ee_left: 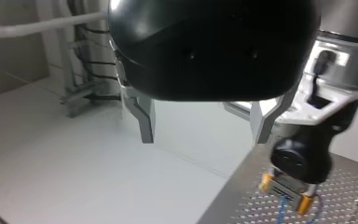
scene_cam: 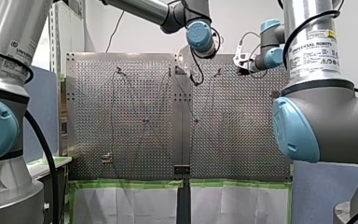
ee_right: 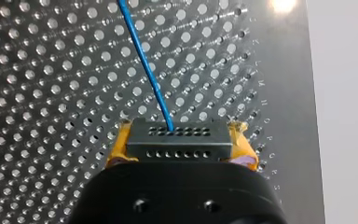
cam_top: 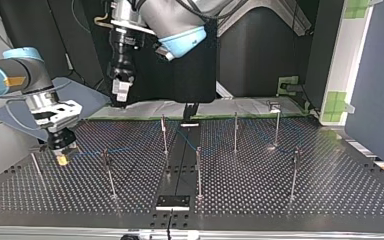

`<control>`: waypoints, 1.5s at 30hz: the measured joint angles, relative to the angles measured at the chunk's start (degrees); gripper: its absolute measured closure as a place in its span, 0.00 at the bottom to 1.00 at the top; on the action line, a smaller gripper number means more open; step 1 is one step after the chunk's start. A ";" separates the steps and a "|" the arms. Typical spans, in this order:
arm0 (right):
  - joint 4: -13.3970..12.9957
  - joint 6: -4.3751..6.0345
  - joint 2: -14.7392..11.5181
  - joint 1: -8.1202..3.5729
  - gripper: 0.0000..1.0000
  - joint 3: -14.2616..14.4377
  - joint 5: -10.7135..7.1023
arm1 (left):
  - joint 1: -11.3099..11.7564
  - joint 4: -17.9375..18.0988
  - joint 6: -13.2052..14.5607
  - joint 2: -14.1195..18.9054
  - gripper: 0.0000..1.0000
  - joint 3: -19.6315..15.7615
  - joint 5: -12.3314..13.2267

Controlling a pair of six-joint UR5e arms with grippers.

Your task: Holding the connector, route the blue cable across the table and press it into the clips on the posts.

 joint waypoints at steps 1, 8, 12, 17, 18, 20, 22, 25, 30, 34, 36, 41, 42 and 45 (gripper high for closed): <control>0.00 0.01 0.00 0.06 1.00 0.01 0.01 | 0.00 0.45 0.03 0.45 0.00 -0.44 -0.23; 0.00 0.11 0.07 0.33 1.00 -0.01 0.08 | -0.24 4.15 2.08 4.07 0.00 -4.13 -3.45; 0.00 0.18 0.08 0.34 1.00 0.01 0.08 | -0.37 6.30 2.74 5.03 0.00 -6.27 -4.84; 0.01 0.21 0.09 0.25 1.00 -0.01 0.11 | -0.40 8.55 4.39 5.22 0.00 -8.52 -5.21; 0.01 0.20 0.09 0.23 1.00 0.00 0.12 | -0.41 9.14 4.93 5.22 0.00 -9.14 -5.31; 0.00 0.17 0.09 0.20 1.00 -0.01 0.14 | -0.41 10.07 5.54 5.23 0.00 -10.02 -5.34; 0.01 0.14 0.09 0.15 1.00 -0.02 0.16 | -0.40 11.07 5.89 5.20 0.00 -11.07 -5.30; 0.00 0.07 0.09 0.11 1.00 -0.03 0.17 | -0.40 12.35 6.08 5.20 0.00 -12.34 -5.27; 0.01 -0.02 0.09 0.02 1.00 -0.02 0.16 | -0.15 14.64 6.13 5.21 0.00 -14.64 -5.26; -0.04 -0.03 0.09 -0.16 1.00 -0.01 0.32 | -0.07 16.46 6.14 5.21 0.00 -16.45 -5.25; -0.06 -0.03 0.09 -0.29 1.00 -0.02 0.57 | -0.07 17.39 6.14 5.21 0.00 -17.35 -5.25; -0.08 -0.12 0.09 -0.65 1.00 -0.04 1.52 | -0.06 19.42 6.14 5.22 0.00 -19.40 -5.21; -0.08 -0.16 0.09 -0.70 1.00 -0.04 1.77 | -0.06 19.87 6.14 5.21 0.00 -19.87 -5.21; -0.08 -0.25 0.09 -0.79 1.00 -0.03 2.31 | -0.06 21.07 6.14 5.22 0.00 -21.03 -5.21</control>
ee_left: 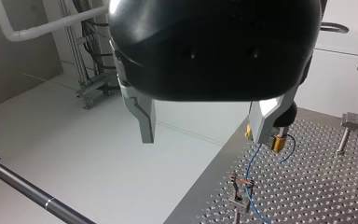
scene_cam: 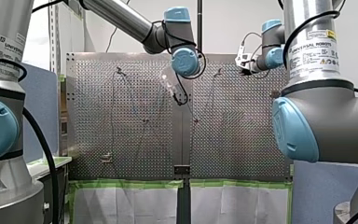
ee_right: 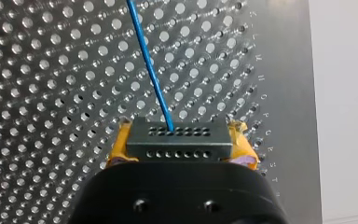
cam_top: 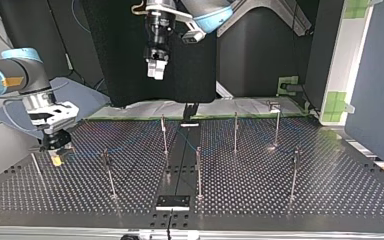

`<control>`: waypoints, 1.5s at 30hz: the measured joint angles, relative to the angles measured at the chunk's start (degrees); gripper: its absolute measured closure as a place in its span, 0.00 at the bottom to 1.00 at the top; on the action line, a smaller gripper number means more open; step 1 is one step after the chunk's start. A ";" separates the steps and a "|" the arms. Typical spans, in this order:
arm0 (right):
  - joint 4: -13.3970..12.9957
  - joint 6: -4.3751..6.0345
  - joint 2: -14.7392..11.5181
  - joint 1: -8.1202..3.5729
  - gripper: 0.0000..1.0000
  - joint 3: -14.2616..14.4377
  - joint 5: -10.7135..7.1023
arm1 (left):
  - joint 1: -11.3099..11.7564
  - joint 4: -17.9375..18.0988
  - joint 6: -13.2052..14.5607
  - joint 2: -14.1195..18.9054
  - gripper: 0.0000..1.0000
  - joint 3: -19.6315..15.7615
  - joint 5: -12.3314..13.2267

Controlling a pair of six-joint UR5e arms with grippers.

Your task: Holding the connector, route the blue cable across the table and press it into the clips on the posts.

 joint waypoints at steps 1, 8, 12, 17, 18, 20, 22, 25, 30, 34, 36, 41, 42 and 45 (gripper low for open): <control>0.00 -0.02 0.00 -0.03 1.00 0.00 0.09 | 0.00 0.37 0.00 0.01 0.00 -0.40 0.00; 0.05 -0.16 -0.02 -0.08 1.00 -0.01 0.31 | 0.01 3.50 0.00 0.03 0.00 -3.50 0.03; 0.02 -0.21 -0.02 -0.09 1.00 -0.01 0.32 | 0.00 5.50 0.00 0.03 0.00 -5.51 0.05; 0.04 -0.29 -0.02 -0.07 1.00 -0.01 0.33 | 0.00 8.17 0.00 -0.01 0.00 -8.21 0.05; 0.05 -0.29 -0.02 -0.04 1.00 -0.01 0.33 | 0.00 8.82 0.00 -0.01 0.00 -8.81 0.05; 0.07 -0.30 -0.01 0.06 1.00 0.00 0.33 | 0.00 9.67 0.00 0.00 0.00 -9.73 0.05; 0.08 -0.31 -0.01 0.14 1.00 0.01 0.33 | 0.00 10.43 0.00 0.01 0.00 -10.80 0.05; 0.08 -0.31 -0.01 0.22 1.00 0.01 0.33 | 0.00 10.86 0.00 0.02 0.00 -12.41 0.05; 0.09 -0.31 0.00 0.25 1.00 0.01 0.33 | 0.03 11.17 -0.07 -0.01 0.00 -15.13 0.28; 0.08 -0.31 0.00 0.18 1.00 0.00 0.32 | 0.12 12.45 -0.04 -0.01 0.00 -17.12 1.62; 0.09 -0.31 0.00 0.09 1.00 -0.01 0.32 | 0.27 13.35 0.00 0.00 0.00 -18.14 2.55; 0.07 -0.31 0.00 0.02 1.00 0.01 0.33 | 0.86 15.55 0.08 -0.02 0.00 -20.42 4.78; 0.05 -0.31 0.00 0.02 1.00 0.01 0.32 | 1.18 16.01 0.09 -0.02 0.00 -20.99 5.35; 0.04 -0.31 0.00 0.01 1.00 0.03 0.32 | 2.27 16.51 0.14 -0.01 0.00 -22.42 6.77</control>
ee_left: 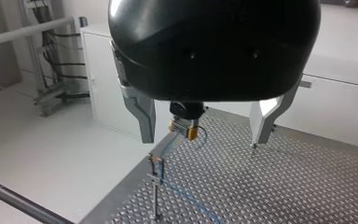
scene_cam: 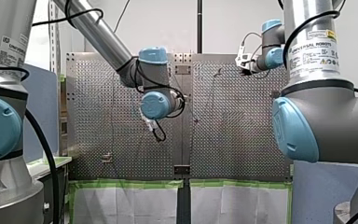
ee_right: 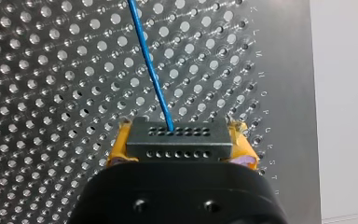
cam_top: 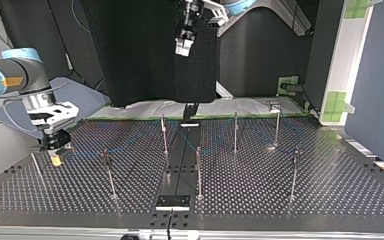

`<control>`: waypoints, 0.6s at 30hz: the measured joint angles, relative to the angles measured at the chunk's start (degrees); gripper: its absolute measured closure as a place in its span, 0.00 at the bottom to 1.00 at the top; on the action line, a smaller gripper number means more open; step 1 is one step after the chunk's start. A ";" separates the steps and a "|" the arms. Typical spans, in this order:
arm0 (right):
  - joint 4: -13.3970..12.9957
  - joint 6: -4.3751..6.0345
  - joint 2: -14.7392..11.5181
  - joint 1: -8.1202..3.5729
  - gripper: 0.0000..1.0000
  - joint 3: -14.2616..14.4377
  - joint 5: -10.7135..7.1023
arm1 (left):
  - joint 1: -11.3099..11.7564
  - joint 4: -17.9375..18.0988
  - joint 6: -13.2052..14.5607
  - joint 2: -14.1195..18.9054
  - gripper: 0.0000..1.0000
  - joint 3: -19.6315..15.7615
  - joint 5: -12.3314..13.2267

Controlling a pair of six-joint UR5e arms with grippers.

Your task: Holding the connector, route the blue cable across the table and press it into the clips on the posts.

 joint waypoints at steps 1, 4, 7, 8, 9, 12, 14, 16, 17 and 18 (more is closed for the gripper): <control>0.00 0.00 0.00 0.00 1.00 0.00 0.00 | 0.38 0.09 0.07 0.01 0.00 -0.40 0.38; -0.03 0.00 0.00 -0.04 1.00 -0.01 0.00 | 1.67 0.19 0.28 0.01 0.00 -1.77 1.27; -0.03 0.00 0.00 -0.06 1.00 -0.01 0.00 | 3.06 0.24 0.35 0.01 0.00 -3.17 1.55; -0.02 0.00 0.00 -0.07 1.00 -0.02 0.00 | 3.46 0.23 0.36 0.01 0.00 -3.59 1.55; -0.01 0.00 0.00 -0.08 1.00 -0.01 0.00 | 4.06 0.21 0.37 0.01 0.00 -4.16 1.54; -0.01 0.00 0.00 -0.09 1.00 -0.01 0.00 | 5.54 0.16 0.38 0.01 0.00 -5.66 1.59; -0.01 0.00 0.00 -0.09 1.00 -0.02 0.01 | 6.44 0.15 0.38 0.01 0.00 -6.54 1.60; 0.00 0.00 0.00 -0.09 1.00 -0.02 0.00 | 7.27 0.14 0.38 0.00 0.00 -7.34 1.62; 0.01 0.00 0.00 -0.10 1.00 -0.02 0.00 | 7.50 0.14 0.38 0.00 0.00 -7.53 1.62; 0.02 0.00 0.00 -0.10 1.00 -0.03 0.00 | 7.71 0.14 0.38 0.00 0.00 -7.72 1.63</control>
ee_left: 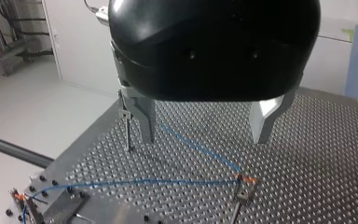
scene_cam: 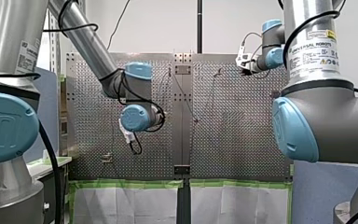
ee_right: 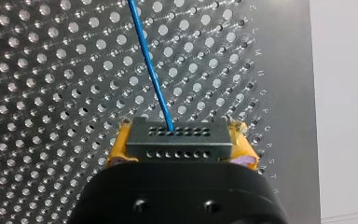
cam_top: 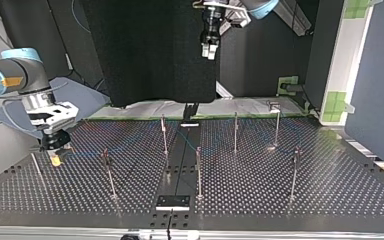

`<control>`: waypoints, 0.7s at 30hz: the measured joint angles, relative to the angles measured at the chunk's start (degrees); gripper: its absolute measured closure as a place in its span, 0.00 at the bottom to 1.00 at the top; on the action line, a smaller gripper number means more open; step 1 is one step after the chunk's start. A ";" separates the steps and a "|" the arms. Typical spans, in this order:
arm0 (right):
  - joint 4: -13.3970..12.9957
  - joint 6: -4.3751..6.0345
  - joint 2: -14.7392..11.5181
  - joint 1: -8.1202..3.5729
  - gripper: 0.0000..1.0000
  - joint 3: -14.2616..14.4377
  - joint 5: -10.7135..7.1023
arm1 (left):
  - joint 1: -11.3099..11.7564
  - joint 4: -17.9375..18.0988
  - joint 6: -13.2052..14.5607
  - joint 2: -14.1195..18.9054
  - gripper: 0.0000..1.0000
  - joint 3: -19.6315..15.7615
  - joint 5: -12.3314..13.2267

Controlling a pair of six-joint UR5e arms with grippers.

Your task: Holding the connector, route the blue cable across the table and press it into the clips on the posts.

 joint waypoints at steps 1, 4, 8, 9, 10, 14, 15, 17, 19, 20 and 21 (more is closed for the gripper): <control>0.00 0.00 0.00 0.00 1.00 -0.01 0.00 | 0.10 0.00 0.00 0.00 0.00 -0.09 0.00; 0.00 0.00 0.00 -0.01 1.00 0.01 0.04 | 0.30 0.00 0.00 -0.01 0.00 -0.22 -0.07; 0.01 0.00 -0.01 -0.02 1.00 0.01 0.10 | 0.49 0.00 0.00 0.02 0.00 -0.25 -0.14; 0.02 0.00 0.00 -0.02 1.00 0.02 0.10 | 0.51 0.00 0.00 0.01 0.00 -0.26 -0.11; 0.02 0.00 0.00 -0.02 1.00 0.02 0.10 | 0.53 0.00 0.00 0.01 0.00 -0.27 -0.09; 0.04 -0.12 0.00 -0.08 1.00 0.03 0.30 | 0.53 0.00 0.00 0.02 0.00 -0.27 -0.01; 0.03 -0.18 0.00 -0.11 1.00 0.03 0.39 | 0.53 0.00 0.00 0.03 0.00 -0.27 0.00; 0.03 -0.32 0.00 -0.15 1.00 0.03 0.60 | 0.53 0.00 0.00 0.03 0.00 -0.28 -0.02; 0.03 -0.38 0.00 -0.15 1.00 0.04 0.70 | 0.54 0.00 0.00 0.04 0.00 -0.27 -0.05; 0.04 -0.40 0.00 -0.16 1.00 0.05 0.74 | 0.55 0.00 0.00 0.04 0.00 -0.27 -0.06; 0.03 -0.41 0.00 -0.16 1.00 0.05 0.76 | 0.55 0.00 0.00 0.04 0.00 -0.26 -0.07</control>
